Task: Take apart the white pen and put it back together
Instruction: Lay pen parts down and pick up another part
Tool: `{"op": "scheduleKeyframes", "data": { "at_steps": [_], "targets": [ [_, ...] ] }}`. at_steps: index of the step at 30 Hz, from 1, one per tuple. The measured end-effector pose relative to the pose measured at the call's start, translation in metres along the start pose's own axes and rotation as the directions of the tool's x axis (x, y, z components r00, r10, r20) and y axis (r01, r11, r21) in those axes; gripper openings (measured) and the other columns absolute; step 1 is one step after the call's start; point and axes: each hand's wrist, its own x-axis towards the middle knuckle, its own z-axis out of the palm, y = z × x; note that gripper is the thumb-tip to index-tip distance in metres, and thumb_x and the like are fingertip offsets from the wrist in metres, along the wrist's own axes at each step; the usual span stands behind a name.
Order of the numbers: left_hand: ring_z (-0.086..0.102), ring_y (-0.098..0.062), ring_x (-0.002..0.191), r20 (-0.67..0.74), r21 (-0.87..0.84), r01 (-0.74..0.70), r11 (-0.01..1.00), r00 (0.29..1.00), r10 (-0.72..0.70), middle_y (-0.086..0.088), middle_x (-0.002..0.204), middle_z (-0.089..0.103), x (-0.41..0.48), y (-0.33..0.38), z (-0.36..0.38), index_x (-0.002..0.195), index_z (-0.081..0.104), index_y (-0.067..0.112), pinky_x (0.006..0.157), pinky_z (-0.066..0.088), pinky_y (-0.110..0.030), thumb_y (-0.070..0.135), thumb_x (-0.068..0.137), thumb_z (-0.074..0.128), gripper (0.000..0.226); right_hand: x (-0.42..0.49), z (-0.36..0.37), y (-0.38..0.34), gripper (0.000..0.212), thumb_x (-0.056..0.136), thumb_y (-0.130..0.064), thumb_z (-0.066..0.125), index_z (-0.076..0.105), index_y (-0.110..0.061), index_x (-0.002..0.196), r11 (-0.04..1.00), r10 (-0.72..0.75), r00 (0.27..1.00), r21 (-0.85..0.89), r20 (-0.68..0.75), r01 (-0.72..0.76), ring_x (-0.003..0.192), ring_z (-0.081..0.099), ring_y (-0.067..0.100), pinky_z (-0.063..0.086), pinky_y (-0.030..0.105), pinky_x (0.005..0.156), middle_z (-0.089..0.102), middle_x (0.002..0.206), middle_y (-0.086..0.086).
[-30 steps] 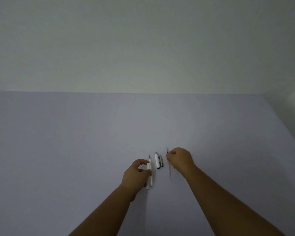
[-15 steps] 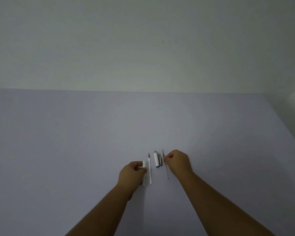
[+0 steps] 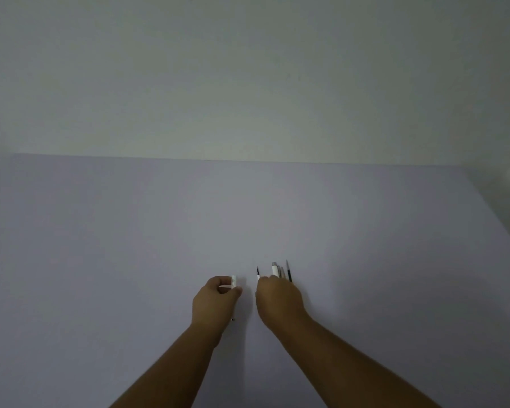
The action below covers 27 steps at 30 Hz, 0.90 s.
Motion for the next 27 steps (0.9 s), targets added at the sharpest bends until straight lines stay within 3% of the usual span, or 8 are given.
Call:
{"op": "scheduleKeyframes", "data": {
  "at_steps": [4, 7, 9, 12, 15, 18, 24, 27],
  "targets": [
    [0.062, -0.021, 0.090, 0.004, 0.014, -0.008, 1.000, 1.000, 0.008, -0.007, 0.110, 0.069, -0.002, -0.002, -0.009, 0.117, 0.063, 0.017, 0.052, 0.045, -0.017, 0.021, 0.088, 0.065, 0.029, -0.004, 0.002, -0.011, 0.027, 0.092, 0.000, 0.045, 0.059, -0.003, 0.115, 0.998, 0.060, 0.998, 0.034, 0.035, -0.061, 0.111, 0.062, 0.030, 0.051, 0.035, 0.088, 0.064, 0.120, 0.012],
    [0.063, -0.020, 0.092, 0.032, 0.054, -0.017, 0.998, 0.999, 0.015, -0.002, 0.106, 0.069, -0.004, -0.004, -0.013, 0.116, 0.064, 0.020, 0.069, 0.055, -0.027, 0.023, 0.088, 0.065, 0.028, -0.003, -0.005, -0.014, 0.022, 0.091, -0.016, 0.049, 0.064, -0.007, 0.104, 0.934, 0.188, 0.981, 0.300, 0.040, -0.192, 0.099, 0.065, 0.028, 0.048, 0.031, 0.075, 0.068, 0.105, 0.011],
    [0.061, -0.018, 0.092, 0.059, 0.098, -0.035, 0.995, 0.998, 0.029, 0.002, 0.101, 0.067, -0.006, -0.004, -0.015, 0.114, 0.064, 0.023, 0.079, 0.053, -0.031, 0.024, 0.088, 0.064, 0.026, 0.000, -0.013, -0.009, 0.018, 0.087, -0.022, 0.055, 0.066, -0.009, 0.091, 0.815, 0.247, 0.968, 0.550, -0.044, -0.183, 0.085, 0.063, 0.026, 0.047, 0.030, 0.073, 0.067, 0.087, 0.010],
    [0.058, -0.016, 0.089, 0.104, 0.143, -0.076, 0.987, 0.993, 0.062, 0.002, 0.102, 0.068, -0.009, 0.000, -0.013, 0.111, 0.066, 0.022, 0.075, 0.044, -0.025, 0.022, 0.089, 0.062, 0.023, 0.003, -0.028, -0.001, 0.020, 0.085, -0.021, 0.059, 0.068, -0.005, 0.093, 0.572, 0.351, 0.931, 0.811, -0.104, -0.125, 0.077, 0.057, 0.020, 0.047, 0.034, 0.076, 0.063, 0.079, 0.003],
    [0.057, -0.015, 0.088, 0.123, 0.156, -0.106, 0.982, 0.989, 0.088, 0.002, 0.101, 0.067, -0.014, 0.009, -0.011, 0.110, 0.067, 0.021, 0.075, 0.043, -0.024, 0.021, 0.090, 0.062, 0.021, 0.005, -0.033, 0.005, 0.018, 0.084, -0.023, 0.058, 0.069, -0.009, 0.086, 0.466, 0.375, 0.925, 0.875, -0.062, -0.131, 0.068, 0.053, 0.017, 0.049, 0.039, 0.073, 0.060, 0.070, -0.002],
    [0.058, -0.015, 0.089, 0.132, 0.143, -0.137, 0.980, 0.984, 0.118, 0.002, 0.101, 0.067, -0.019, 0.015, -0.008, 0.111, 0.067, 0.021, 0.075, 0.042, -0.022, 0.020, 0.090, 0.063, 0.021, -0.001, -0.032, 0.008, 0.015, 0.084, -0.023, 0.058, 0.069, -0.014, 0.081, 0.422, 0.353, 0.935, 0.896, -0.023, -0.137, 0.060, 0.049, 0.013, 0.045, 0.032, 0.063, 0.058, 0.065, -0.005],
    [0.059, -0.013, 0.085, 0.149, 0.107, -0.193, 0.975, 0.973, 0.176, 0.004, 0.095, 0.068, -0.025, 0.023, -0.002, 0.104, 0.067, 0.025, 0.063, 0.040, -0.011, 0.020, 0.089, 0.064, 0.016, -0.013, -0.029, 0.013, 0.013, 0.084, -0.022, 0.063, 0.069, -0.011, 0.085, 0.465, 0.240, 0.971, 0.879, -0.013, -0.104, 0.061, 0.048, 0.008, 0.040, 0.025, 0.063, 0.057, 0.066, -0.009],
    [0.059, -0.011, 0.082, 0.156, 0.102, -0.203, 0.974, 0.970, 0.186, 0.006, 0.091, 0.066, -0.026, 0.025, 0.001, 0.100, 0.066, 0.029, 0.062, 0.040, -0.011, 0.021, 0.088, 0.065, 0.014, -0.013, -0.036, 0.018, 0.014, 0.085, -0.024, 0.064, 0.068, -0.012, 0.082, 0.336, 0.286, 0.958, 0.939, -0.022, -0.079, 0.067, 0.051, 0.010, 0.042, 0.023, 0.065, 0.059, 0.070, -0.006]
  ]
}}
